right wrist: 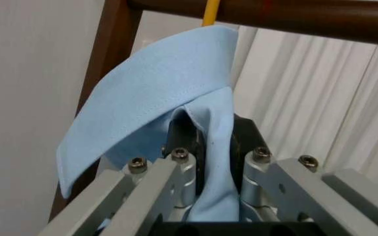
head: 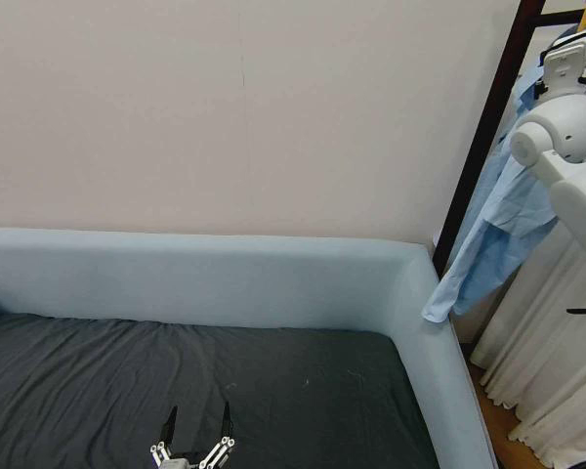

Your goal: Pick up the clothes from the sofa and hang them on the clothes hanger.

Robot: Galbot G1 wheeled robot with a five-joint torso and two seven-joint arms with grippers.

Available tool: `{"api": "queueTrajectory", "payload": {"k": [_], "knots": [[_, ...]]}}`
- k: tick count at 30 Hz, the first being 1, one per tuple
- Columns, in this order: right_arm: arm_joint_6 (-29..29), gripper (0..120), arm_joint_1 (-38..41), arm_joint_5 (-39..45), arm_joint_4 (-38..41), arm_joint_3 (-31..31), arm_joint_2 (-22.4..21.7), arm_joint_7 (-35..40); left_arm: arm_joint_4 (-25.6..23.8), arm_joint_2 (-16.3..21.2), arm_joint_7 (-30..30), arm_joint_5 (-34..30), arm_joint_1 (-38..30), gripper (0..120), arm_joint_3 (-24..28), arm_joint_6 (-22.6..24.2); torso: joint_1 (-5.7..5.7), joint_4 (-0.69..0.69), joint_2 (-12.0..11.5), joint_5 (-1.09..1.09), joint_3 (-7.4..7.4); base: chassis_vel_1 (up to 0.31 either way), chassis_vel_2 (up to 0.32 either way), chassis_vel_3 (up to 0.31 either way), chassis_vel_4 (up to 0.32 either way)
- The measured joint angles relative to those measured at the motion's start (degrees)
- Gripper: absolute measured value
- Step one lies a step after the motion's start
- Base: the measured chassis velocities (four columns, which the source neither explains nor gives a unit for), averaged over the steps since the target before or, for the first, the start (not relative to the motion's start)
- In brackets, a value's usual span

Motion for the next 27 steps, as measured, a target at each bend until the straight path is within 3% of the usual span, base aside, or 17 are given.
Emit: {"api": "queueTrajectory", "payload": {"k": [14, 27], "knots": [[-1.79, 8, 4.6, 3.04, -7.91, -2.58, 7.05, 3.11, 1.2, 0.24, 0.0, -1.81, -0.85, 100, 0.14, -1.22, 0.0, 0.0, 0.0, 0.0, 0.0, 0.0, 0.0, 0.0, 0.0], [-1.46, 54, 2.16, 4.21, -0.97, -2.25, 3.96, 0.06, 2.13, -0.11, 0.04, -2.11, -1.27, 100, 0.43, -1.26, 0.0, 0.0, 0.0, 0.0, 0.0, 0.0, 0.0, 0.0, 0.0]]}}
